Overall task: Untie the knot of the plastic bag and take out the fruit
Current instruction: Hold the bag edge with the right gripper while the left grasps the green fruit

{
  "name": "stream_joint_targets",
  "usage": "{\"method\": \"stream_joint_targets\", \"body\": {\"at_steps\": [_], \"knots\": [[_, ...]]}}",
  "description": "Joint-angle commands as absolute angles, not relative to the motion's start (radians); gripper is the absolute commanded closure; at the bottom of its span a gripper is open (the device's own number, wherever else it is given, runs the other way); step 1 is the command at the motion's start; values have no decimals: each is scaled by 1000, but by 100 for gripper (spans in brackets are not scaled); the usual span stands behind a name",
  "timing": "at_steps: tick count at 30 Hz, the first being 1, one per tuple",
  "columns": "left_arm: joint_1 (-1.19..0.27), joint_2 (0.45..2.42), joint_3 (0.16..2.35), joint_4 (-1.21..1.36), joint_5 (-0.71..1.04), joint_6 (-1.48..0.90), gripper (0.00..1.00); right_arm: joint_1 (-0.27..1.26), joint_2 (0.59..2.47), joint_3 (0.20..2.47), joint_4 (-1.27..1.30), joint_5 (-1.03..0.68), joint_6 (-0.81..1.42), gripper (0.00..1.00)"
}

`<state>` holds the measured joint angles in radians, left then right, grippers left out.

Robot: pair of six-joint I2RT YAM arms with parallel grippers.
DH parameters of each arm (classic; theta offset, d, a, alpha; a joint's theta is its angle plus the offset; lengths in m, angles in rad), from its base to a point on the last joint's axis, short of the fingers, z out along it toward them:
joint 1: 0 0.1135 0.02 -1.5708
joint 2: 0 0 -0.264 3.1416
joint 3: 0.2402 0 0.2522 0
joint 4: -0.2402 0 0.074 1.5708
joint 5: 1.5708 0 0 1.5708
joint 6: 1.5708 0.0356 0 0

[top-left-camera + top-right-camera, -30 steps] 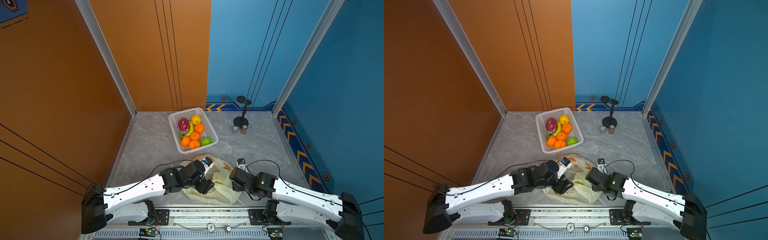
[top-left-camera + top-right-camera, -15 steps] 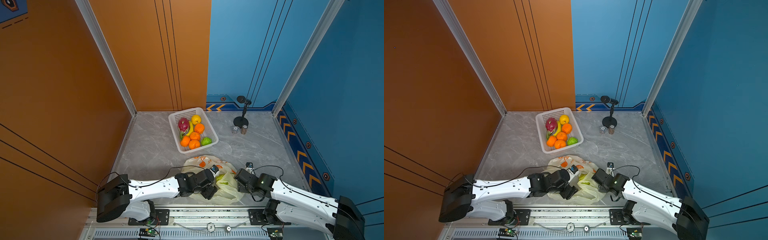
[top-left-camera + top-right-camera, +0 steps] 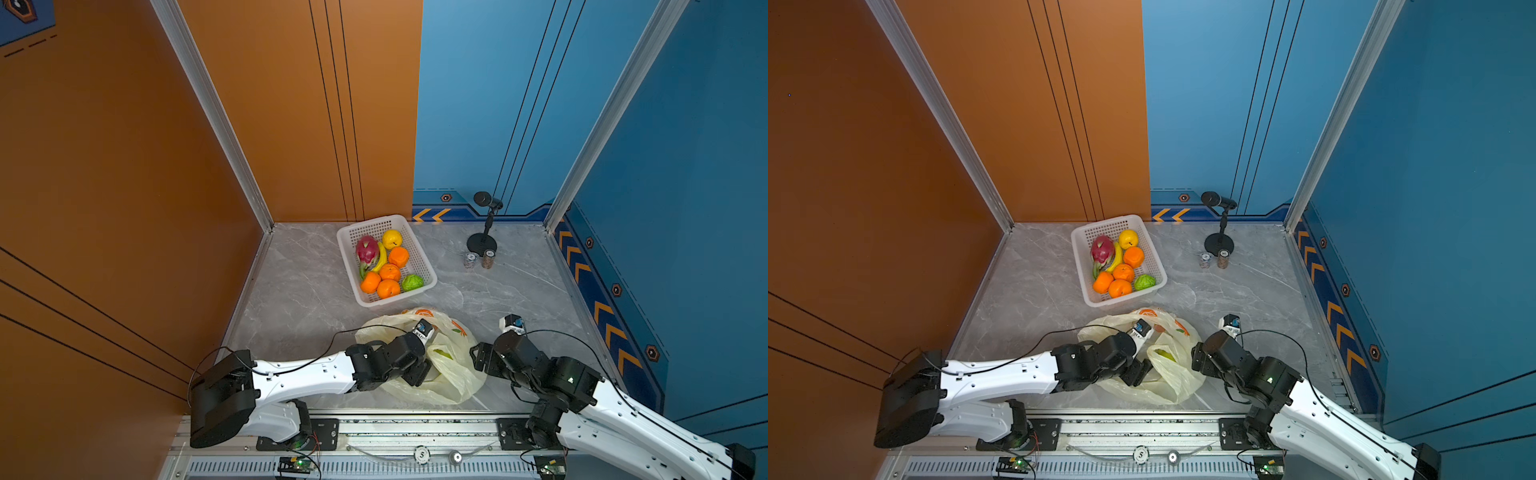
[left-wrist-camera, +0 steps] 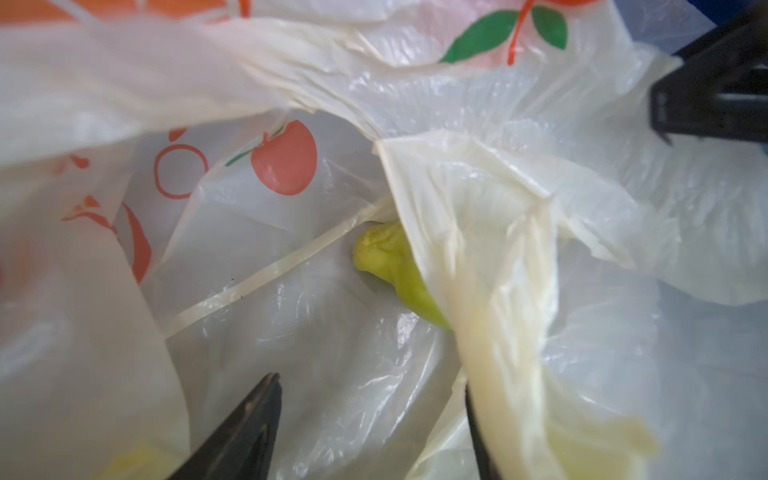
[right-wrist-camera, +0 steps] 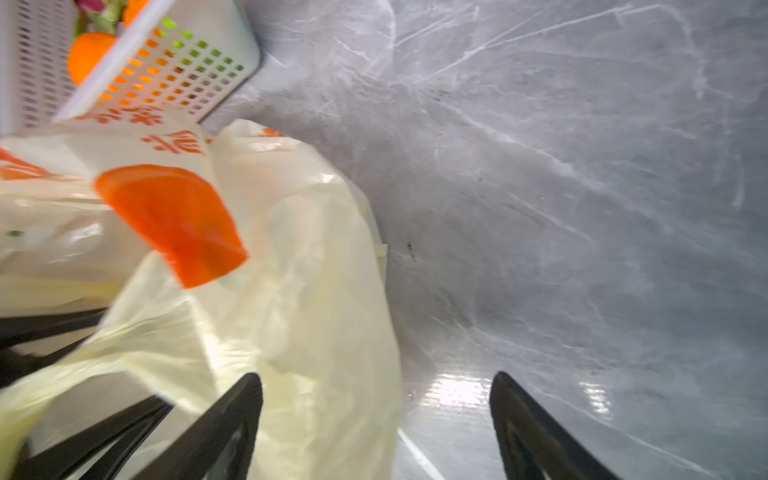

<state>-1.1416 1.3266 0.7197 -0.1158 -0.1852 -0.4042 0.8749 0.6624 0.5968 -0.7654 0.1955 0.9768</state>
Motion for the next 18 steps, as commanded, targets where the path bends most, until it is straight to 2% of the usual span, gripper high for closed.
{"method": "stream_joint_targets", "body": {"at_steps": [1, 6, 8, 12, 18], "knots": [[-1118, 1313, 707, -77, -168, -396, 29, 871, 684, 637, -709, 134, 916, 7], [-1084, 1346, 707, 6, -66, -391, 27, 870, 774, 661, -676, 143, 895, 5], [-1074, 1372, 712, 32, -30, -396, 25, 868, 817, 656, -689, 168, 897, 7], [-1074, 1432, 745, 40, -9, -400, 25, 851, 882, 651, -766, 263, 965, 17], [-1077, 1523, 802, 17, -20, -374, 24, 796, 867, 556, -690, 203, 956, 37]]}}
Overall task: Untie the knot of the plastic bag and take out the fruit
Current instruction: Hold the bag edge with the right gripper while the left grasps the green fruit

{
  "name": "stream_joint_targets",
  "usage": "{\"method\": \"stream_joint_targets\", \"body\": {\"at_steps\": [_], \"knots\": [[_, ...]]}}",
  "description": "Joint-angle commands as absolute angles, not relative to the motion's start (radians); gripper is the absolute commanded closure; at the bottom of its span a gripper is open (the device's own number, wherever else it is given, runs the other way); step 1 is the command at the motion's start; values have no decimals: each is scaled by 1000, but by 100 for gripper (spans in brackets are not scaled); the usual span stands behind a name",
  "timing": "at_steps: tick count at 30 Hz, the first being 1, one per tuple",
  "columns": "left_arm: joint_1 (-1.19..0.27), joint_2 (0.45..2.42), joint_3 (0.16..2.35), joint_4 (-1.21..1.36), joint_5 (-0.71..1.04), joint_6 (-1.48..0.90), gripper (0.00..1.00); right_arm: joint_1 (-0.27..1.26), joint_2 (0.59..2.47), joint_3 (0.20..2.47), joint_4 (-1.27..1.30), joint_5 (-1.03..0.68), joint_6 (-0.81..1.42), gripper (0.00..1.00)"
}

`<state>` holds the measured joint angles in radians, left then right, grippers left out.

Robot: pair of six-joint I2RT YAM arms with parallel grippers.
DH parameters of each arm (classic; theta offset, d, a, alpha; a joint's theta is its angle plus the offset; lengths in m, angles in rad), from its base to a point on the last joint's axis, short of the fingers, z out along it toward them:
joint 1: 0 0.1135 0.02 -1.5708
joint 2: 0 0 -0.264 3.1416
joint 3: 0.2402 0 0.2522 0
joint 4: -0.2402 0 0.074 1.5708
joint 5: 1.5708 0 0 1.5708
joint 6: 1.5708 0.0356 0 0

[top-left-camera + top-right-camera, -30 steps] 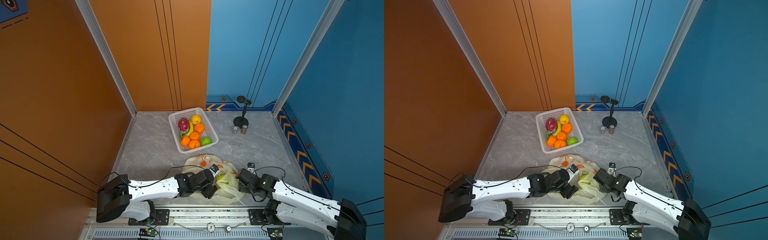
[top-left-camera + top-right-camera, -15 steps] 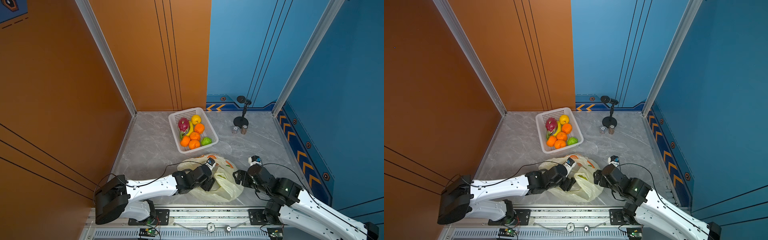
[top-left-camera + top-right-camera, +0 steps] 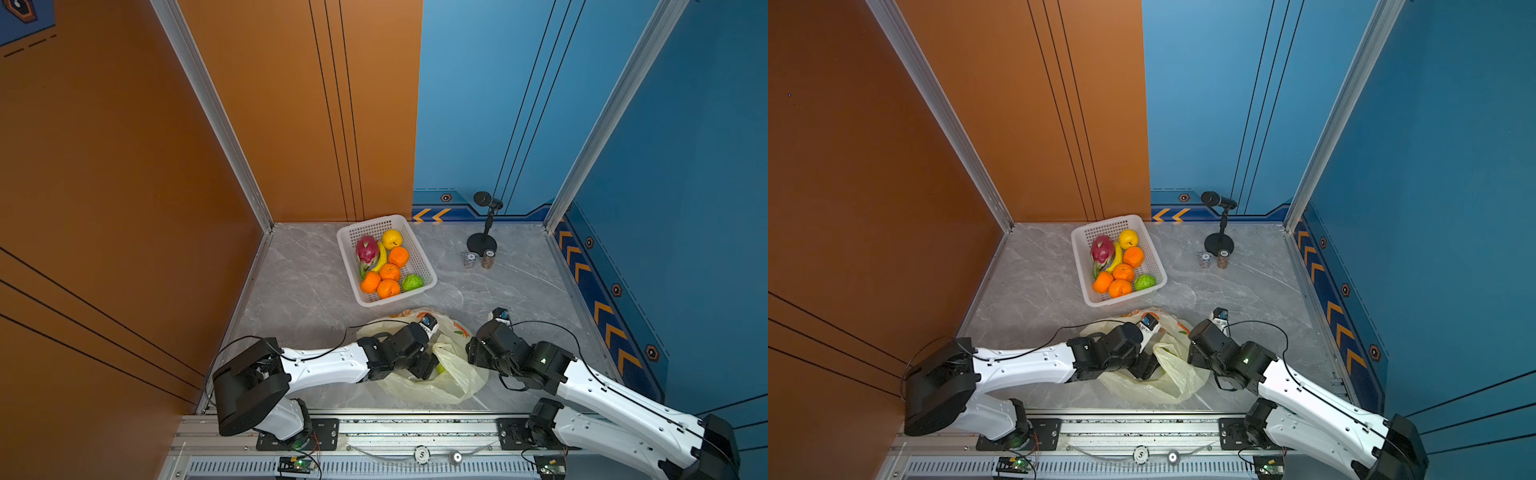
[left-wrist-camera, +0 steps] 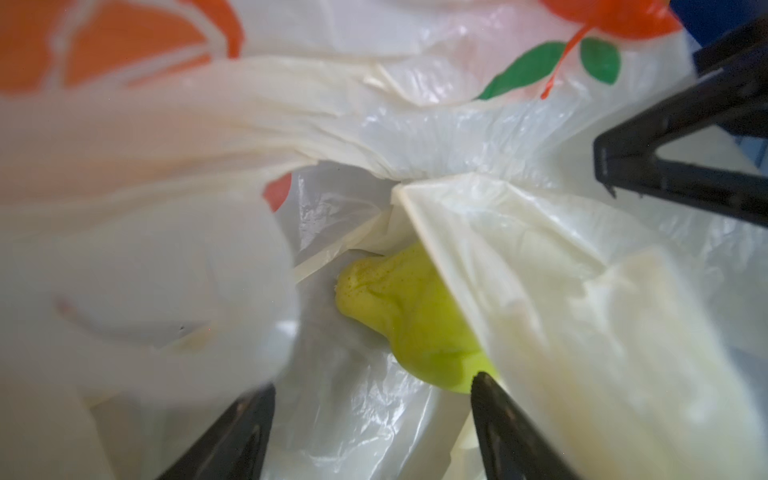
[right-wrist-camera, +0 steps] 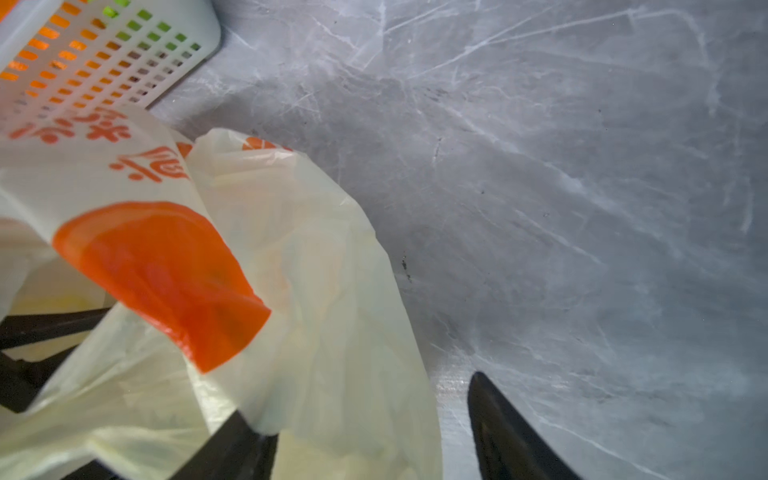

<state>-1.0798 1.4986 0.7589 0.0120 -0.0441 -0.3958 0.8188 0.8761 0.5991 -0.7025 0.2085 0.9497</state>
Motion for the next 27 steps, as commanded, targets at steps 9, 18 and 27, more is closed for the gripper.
{"method": "stream_joint_targets", "body": {"at_steps": [9, 18, 27], "knots": [[-1081, 1593, 857, 53, 28, -383, 19, 769, 846, 464, -622, 151, 956, 66], [-1077, 1699, 948, -3, 48, -383, 16, 765, 864, 456, -584, 111, 944, 69], [-1072, 1761, 982, -60, 57, -362, 15, 763, 835, 451, -575, 113, 943, 69]]}}
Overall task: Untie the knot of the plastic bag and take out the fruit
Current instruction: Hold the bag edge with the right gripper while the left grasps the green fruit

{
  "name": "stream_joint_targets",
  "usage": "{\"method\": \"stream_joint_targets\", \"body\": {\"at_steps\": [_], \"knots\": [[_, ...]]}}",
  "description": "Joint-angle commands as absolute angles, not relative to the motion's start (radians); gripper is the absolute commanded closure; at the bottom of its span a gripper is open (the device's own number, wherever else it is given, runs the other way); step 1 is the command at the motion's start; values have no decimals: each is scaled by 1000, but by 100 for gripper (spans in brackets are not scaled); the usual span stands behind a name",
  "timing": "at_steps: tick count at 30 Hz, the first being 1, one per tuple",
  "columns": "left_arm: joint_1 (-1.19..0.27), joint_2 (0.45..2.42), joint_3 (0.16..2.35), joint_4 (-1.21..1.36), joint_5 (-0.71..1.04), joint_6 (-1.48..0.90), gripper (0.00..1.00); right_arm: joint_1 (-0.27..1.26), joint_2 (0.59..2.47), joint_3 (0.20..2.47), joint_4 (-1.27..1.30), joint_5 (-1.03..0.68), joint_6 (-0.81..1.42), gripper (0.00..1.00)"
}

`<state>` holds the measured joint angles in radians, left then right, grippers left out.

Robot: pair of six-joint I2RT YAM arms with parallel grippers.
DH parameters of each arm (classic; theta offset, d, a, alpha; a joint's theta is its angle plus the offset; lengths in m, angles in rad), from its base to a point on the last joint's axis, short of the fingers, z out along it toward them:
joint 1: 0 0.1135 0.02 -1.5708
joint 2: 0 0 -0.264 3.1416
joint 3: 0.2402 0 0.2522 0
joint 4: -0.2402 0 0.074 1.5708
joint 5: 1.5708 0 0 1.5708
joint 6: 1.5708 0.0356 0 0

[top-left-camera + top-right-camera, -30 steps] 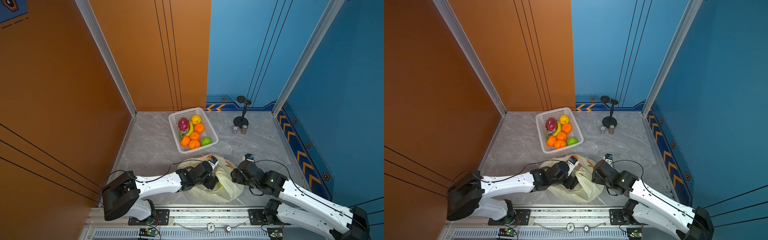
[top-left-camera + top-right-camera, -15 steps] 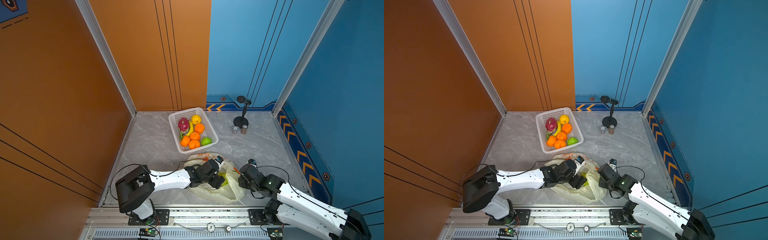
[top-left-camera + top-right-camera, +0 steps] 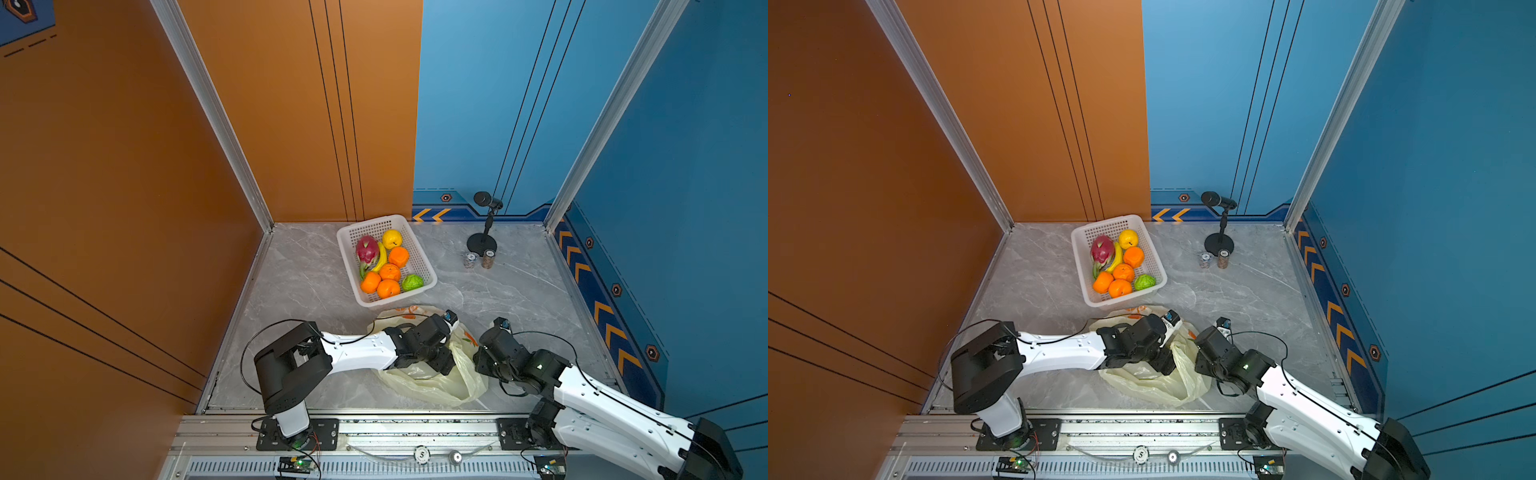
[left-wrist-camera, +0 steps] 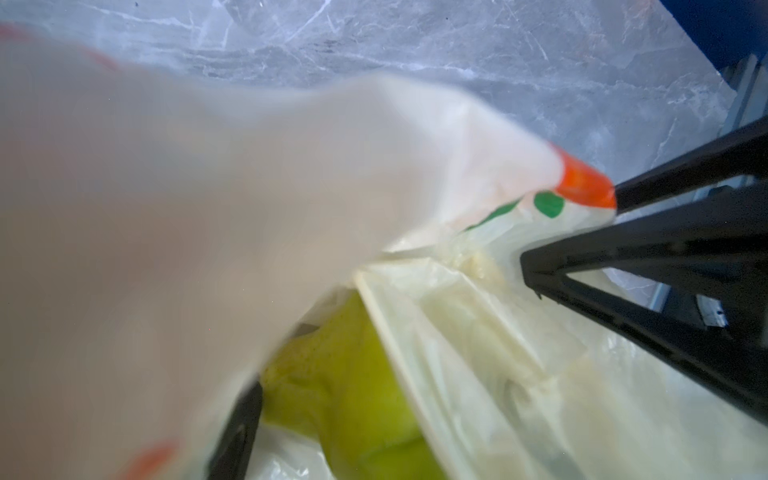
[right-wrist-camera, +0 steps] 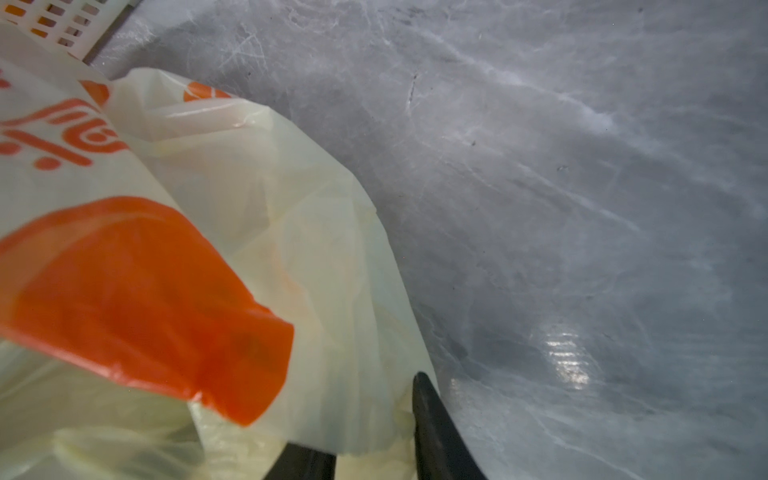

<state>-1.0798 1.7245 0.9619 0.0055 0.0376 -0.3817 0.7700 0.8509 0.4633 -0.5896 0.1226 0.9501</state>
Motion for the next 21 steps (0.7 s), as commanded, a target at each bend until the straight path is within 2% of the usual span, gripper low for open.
{"method": "stream_joint_targets", "body": {"at_steps": [1, 7, 13, 21], "knots": [[-1071, 1769, 989, -65, 62, -361, 15, 763, 832, 452, -575, 112, 943, 68], [-1066, 1791, 996, -54, 86, -361, 16, 762, 806, 451, -584, 118, 943, 68], [-1057, 1789, 999, -52, 95, -372, 36, 758, 784, 448, -595, 120, 948, 68], [-1053, 1712, 980, -48, 94, -377, 39, 748, 759, 456, -604, 134, 952, 68]]}}
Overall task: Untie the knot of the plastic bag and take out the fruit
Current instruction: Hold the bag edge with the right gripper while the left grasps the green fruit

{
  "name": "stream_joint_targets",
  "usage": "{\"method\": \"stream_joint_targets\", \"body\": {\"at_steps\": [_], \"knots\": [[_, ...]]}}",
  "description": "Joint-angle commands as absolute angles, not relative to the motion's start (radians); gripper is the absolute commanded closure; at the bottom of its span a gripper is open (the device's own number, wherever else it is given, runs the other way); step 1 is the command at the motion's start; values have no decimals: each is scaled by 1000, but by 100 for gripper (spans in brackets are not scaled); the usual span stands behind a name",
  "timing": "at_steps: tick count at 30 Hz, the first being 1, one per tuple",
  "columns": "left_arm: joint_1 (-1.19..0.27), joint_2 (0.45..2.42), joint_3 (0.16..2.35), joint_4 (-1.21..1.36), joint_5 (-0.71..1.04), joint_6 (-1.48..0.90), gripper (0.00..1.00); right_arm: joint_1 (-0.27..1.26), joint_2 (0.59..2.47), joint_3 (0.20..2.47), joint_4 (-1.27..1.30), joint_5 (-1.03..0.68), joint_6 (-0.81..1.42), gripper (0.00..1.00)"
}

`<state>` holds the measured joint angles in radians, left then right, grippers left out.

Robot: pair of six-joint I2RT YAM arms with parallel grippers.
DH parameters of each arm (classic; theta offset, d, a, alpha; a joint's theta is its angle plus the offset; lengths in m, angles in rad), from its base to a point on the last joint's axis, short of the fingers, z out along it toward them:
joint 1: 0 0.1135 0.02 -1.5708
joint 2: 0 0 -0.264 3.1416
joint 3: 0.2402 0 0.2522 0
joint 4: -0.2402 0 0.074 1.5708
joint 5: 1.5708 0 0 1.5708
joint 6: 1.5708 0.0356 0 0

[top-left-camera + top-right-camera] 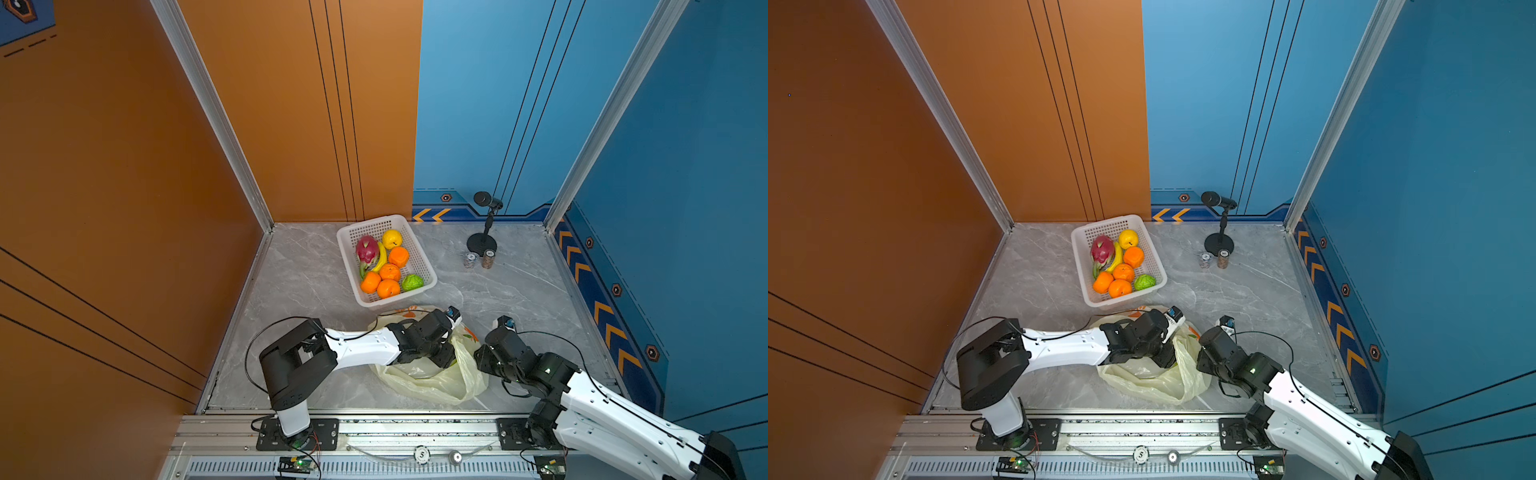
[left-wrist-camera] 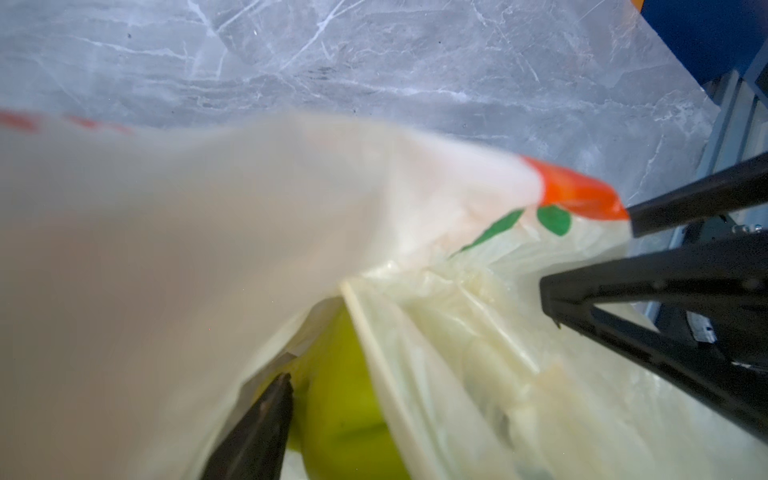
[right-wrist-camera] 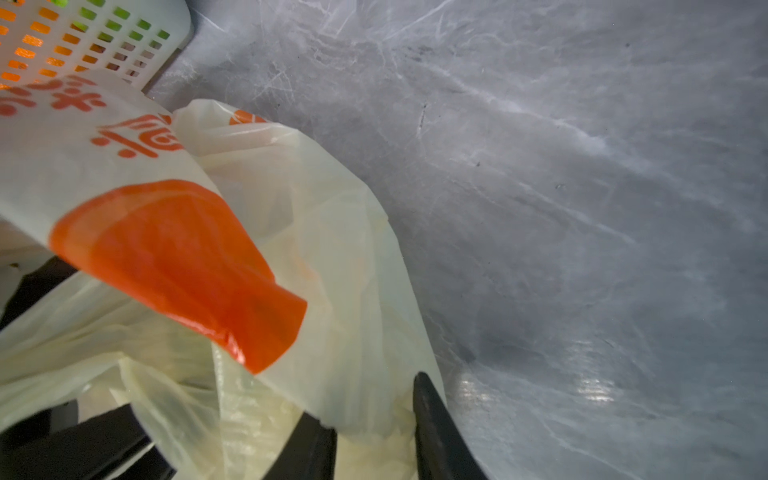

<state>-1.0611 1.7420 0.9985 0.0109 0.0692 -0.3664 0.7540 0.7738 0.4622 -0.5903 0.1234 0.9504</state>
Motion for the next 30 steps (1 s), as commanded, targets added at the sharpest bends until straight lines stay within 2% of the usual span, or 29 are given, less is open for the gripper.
{"method": "stream_joint_targets", "body": {"at_steps": [1, 10, 16, 28, 29, 30], "knots": [[-1054, 1698, 977, -50, 93, -377, 39, 746, 757, 456, -604, 134, 953, 68], [-1055, 1605, 920, -60, 66, -371, 40, 731, 736, 459, -607, 137, 954, 67], [-1055, 1651, 935, -30, 100, -360, 16, 729, 738, 462, -606, 130, 954, 66], [-1040, 1788, 973, -16, 81, -394, 15, 724, 736, 468, -607, 126, 950, 65], [-1040, 1792, 972, -14, 82, -395, 10, 724, 737, 468, -607, 124, 950, 65], [-1040, 1796, 971, -12, 81, -396, 9, 724, 738, 468, -607, 123, 950, 65]]}}
